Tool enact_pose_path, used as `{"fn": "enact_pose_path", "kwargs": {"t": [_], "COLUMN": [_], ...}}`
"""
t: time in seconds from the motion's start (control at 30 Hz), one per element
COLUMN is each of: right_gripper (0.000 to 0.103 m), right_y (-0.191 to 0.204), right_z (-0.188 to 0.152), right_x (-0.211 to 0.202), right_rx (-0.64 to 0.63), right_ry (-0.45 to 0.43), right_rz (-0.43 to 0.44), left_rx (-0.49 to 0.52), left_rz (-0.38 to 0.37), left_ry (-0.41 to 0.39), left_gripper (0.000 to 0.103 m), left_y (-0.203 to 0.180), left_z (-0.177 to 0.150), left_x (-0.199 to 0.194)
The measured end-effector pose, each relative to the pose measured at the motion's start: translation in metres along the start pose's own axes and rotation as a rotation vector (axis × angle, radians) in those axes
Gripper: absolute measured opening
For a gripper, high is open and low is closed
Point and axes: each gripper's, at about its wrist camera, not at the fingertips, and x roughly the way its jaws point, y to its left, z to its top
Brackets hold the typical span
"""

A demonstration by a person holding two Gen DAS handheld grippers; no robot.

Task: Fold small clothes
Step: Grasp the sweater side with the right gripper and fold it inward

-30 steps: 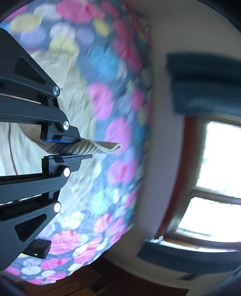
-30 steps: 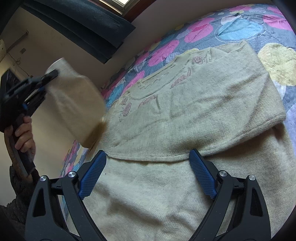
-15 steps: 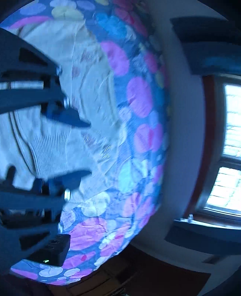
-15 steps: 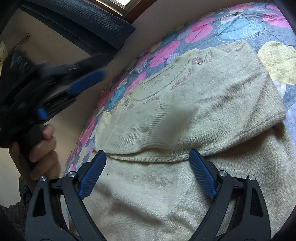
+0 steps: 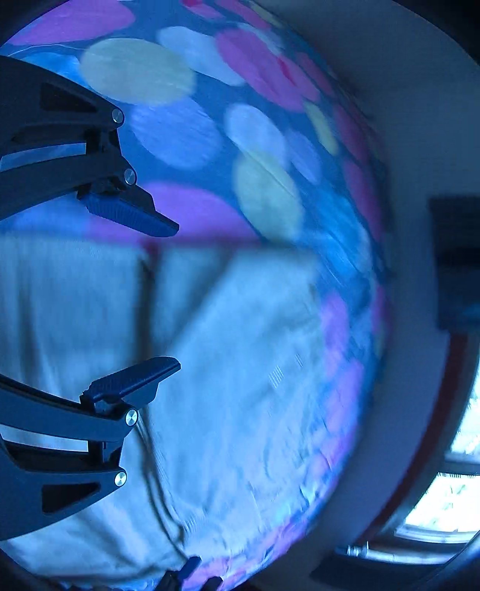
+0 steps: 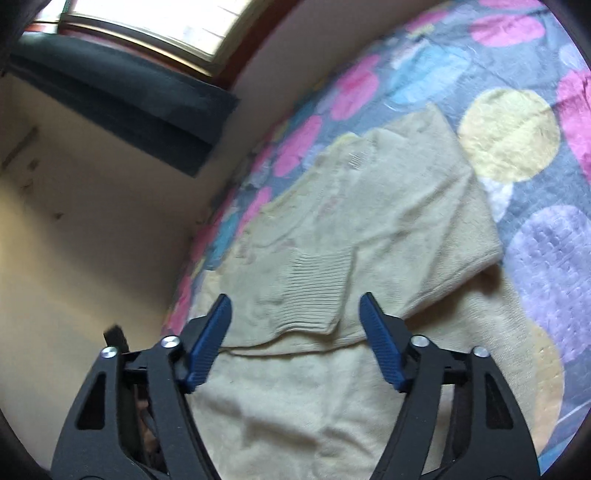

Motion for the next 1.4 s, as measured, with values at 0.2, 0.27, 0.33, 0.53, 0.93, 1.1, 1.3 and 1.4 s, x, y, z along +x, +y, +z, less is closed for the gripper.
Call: {"fn": "enact_pose_path", "kwargs": {"t": [0.2, 0.27, 0.33, 0.53, 0.93, 1.1, 1.3, 1.4], "right_gripper": [0.064, 0.062, 0.045, 0.005, 0.004, 0.004, 0.004, 0.004], "right_y": [0.003, 0.01, 0.017, 0.036, 0.11, 0.082, 0.005, -0.017], "right_z": [0.002, 0.003, 0.002, 0.007, 0.048, 0.043, 0.02, 0.008], "right_x": [0.042, 0.048, 0.057, 0.066, 0.009, -0.003, 0.015, 0.028], "right_rx": [0.007, -0.017, -0.042, -0.114, -0.237, -0.199, -0.075, -0.041], "right_ry": [0.097, 0.105, 0.126, 0.128, -0.113, -0.116, -0.021, 0.022], "right_rz": [-0.09, -0.106, -0.137, -0.167, -0.069, -0.122, -0.27, -0.288], "left_rx": [-0.071, -0.068, -0.07, -0.077, -0.112, -0.167, -0.186, -0.181], "left_rz": [0.001, 0.01, 0.016, 0.03, 0.133, 0.144, 0.138, 0.143], "left_ry": [0.044, 0.045, 0.044, 0.044, 0.062, 0.041, 0.037, 0.04], "left_gripper": [0.067, 0.069, 0.072, 0.078, 0.084, 0.084, 0.084, 0.084], "left_y": [0.024, 0.024, 0.026, 0.028, 0.045, 0.059, 0.063, 0.062], "left_z": [-0.005, -0.007, -0.008, -0.008, 0.0, -0.001, -0.003, -0.004], "left_x": [0.012, 0.012, 0.014, 0.015, 0.029, 0.025, 0.023, 0.023]}}
